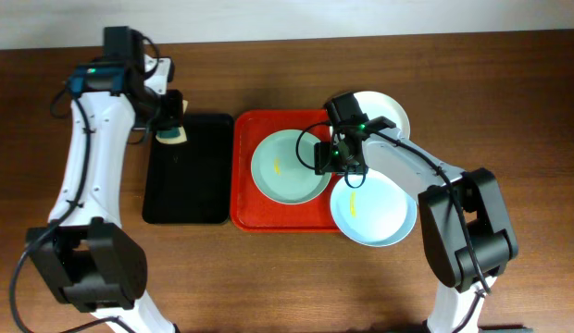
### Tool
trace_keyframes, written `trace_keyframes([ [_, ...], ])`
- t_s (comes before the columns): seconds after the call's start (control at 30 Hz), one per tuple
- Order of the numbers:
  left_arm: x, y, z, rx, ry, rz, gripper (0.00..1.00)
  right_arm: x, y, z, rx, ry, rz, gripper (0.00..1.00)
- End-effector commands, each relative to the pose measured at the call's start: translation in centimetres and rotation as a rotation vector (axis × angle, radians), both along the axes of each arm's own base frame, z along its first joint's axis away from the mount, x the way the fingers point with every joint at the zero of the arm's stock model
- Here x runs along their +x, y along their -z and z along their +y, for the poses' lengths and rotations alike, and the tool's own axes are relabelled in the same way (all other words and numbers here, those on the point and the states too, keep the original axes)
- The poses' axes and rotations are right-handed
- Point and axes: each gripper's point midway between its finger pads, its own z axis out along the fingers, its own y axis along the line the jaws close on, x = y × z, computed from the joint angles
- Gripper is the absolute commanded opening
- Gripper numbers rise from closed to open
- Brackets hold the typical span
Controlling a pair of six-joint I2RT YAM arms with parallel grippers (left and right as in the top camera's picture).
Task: Clean dirty plates on tray and stack at the side
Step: 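Carry the sponge with the left gripper toward the pale green plate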
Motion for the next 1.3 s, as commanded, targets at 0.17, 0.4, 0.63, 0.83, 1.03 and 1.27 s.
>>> trace_keyframes([
  [0.17,-0.8,-0.7,-0.4,0.124,-0.024,0.014,0.00,-0.2,0.5,0.0,-0.003,0.004,0.010,0.79],
  [0.4,-2.4,-0.2,-1.2,0.063,-0.050,0.085,0.00,-0.3,0.5,0.0,-0.004,0.003,0.016,0.99],
  [0.63,-3.7,0.2,-1.8,0.032,-0.039,0.139,0.00,-0.9,0.7,-0.2,-0.009,0.002,0.043,0.04],
  [0.83,-3.5,0.2,-1.8,0.032,-0.039,0.134,0.00,-0.7,0.6,0.0,0.001,0.001,0.032,0.04],
  [1.03,-3.1,0.2,-1.8,0.030,-0.039,0.116,0.00,-0.9,0.1,2.1,0.136,0.056,0.071,0.04],
  [1.27,-3.2,0.3,-1.9,0.031,-0.036,0.119,0.00,-1.1,0.3,2.0,0.150,0.195,0.110,0.23],
])
